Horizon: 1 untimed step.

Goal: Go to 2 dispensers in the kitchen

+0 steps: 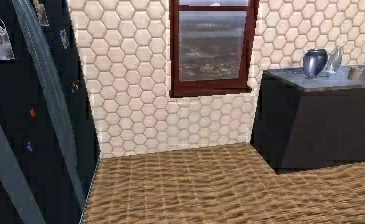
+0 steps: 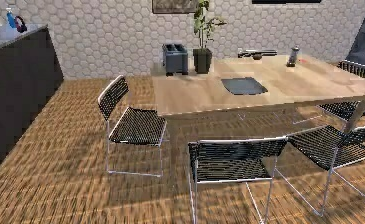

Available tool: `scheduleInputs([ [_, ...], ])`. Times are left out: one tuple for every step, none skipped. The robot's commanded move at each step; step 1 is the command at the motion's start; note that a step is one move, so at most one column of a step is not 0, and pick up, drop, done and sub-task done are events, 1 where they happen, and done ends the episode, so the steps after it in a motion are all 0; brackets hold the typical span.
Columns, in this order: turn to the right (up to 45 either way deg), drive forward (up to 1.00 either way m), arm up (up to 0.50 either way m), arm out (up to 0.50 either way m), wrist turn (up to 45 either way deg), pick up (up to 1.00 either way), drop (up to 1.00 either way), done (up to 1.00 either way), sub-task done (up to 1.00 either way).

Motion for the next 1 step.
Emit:
scheduleInputs([
  [45.0,0.0,0.0,0.0,0.0,0.0,0.0,0.0,0.0],
])
